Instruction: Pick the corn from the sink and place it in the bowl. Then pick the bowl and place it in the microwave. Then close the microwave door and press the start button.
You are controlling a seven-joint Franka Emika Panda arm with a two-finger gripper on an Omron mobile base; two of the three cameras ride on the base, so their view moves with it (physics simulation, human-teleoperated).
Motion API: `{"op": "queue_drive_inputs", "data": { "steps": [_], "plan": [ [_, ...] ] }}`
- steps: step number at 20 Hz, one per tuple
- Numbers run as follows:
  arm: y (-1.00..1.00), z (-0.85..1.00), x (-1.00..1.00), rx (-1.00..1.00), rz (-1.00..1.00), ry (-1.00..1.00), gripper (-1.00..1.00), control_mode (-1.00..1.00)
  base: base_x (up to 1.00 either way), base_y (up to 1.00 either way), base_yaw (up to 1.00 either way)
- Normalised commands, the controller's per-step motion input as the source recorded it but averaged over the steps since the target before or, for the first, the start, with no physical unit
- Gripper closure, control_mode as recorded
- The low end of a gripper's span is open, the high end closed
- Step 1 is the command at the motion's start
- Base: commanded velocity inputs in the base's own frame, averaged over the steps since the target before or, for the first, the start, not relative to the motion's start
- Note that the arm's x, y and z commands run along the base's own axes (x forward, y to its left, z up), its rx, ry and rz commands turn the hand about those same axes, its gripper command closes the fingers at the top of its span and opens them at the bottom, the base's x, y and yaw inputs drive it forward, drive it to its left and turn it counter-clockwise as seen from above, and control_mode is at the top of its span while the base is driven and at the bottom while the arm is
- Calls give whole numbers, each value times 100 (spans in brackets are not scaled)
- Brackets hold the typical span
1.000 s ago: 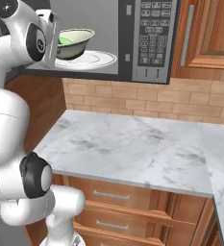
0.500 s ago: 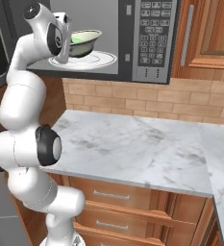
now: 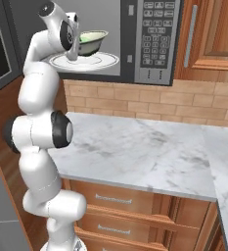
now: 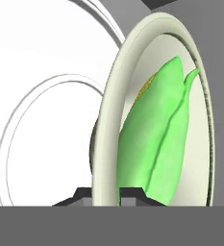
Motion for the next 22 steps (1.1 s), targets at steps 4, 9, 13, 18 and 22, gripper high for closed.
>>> {"op": "queue_drive_inputs", "data": {
  "steps": [4,9,13,18,22],
  "plan": [
    [0,-7,56,-5,1,6,100,-100,0,0,0],
    [-3,-3,47,-2,3,5,100,-100,0,0,0],
    [-19,-4,24,-1,5,5,100,-100,0,0,0],
    [-32,-26,0,-2,6,3,100,-100,0,0,0],
    [-26,-50,-16,0,9,0,100,-100,0,0,0]
  ]
}}
